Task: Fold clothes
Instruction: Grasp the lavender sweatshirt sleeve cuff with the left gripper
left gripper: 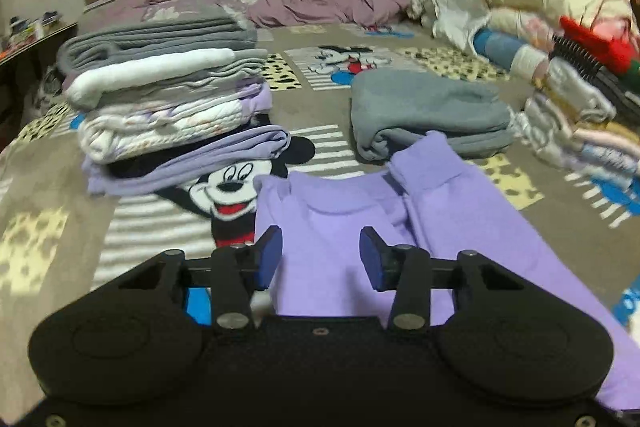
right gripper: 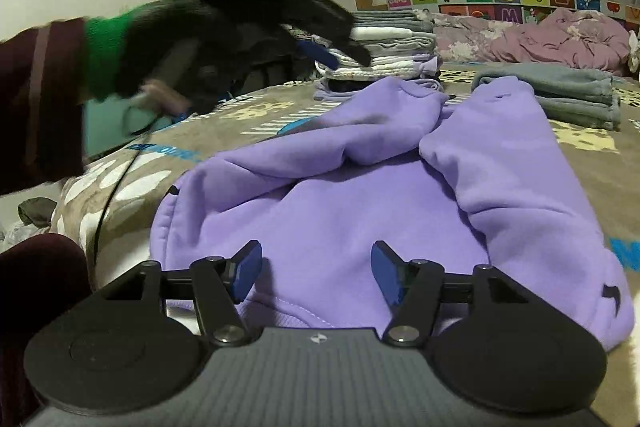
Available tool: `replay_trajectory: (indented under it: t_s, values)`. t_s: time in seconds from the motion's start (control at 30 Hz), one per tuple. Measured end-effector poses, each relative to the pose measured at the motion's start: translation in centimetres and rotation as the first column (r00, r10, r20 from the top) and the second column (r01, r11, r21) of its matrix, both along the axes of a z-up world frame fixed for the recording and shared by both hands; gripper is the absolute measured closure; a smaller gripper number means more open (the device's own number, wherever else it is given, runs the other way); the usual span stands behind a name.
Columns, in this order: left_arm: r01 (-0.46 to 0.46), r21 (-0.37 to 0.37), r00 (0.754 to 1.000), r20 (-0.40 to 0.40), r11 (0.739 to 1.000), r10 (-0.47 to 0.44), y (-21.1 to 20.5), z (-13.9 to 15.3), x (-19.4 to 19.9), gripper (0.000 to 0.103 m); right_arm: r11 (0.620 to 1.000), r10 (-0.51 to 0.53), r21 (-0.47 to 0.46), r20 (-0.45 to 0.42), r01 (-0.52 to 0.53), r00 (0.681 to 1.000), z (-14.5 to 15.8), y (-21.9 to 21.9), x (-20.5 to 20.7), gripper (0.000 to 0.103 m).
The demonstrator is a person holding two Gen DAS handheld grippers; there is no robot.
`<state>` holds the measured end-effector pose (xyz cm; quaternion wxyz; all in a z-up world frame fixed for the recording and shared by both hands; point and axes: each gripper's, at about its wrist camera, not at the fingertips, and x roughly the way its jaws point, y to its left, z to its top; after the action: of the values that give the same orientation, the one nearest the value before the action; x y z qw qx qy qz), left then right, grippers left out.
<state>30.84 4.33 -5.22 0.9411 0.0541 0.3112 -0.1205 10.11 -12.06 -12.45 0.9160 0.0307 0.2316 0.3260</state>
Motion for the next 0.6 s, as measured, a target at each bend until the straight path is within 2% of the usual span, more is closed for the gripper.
replay_trajectory:
  t_s: [0.2,0.27,0.47,0.6]
  values:
    - [0.04,0.06,0.999,-0.016,0.997,-0.04,-0.8,-0.5,3.8,0.063,1.0,0.014,0.021,-0.022,-0.014,1.0,-0.2,-0.1,0.4,0.039]
    - [0.055,0.085,0.998,-0.023,0.995,-0.053,-1.3,-0.8,4.8,0.067,0.999,0.014,0.032,-0.028,-0.013,1.0,-0.1,-0.2,0.6,0.039]
    - [0.079,0.133,0.995,-0.073,0.988,-0.07,-1.9,-2.1,7.0,0.068,0.999,0.016,0.049,-0.037,-0.014,0.999,-0.3,-0.3,0.9,0.039]
    - [0.076,0.123,0.992,-0.109,0.99,-0.062,-1.8,-3.1,7.8,0.068,0.998,0.018,0.055,-0.039,-0.016,0.999,-0.4,-0.2,1.0,0.039]
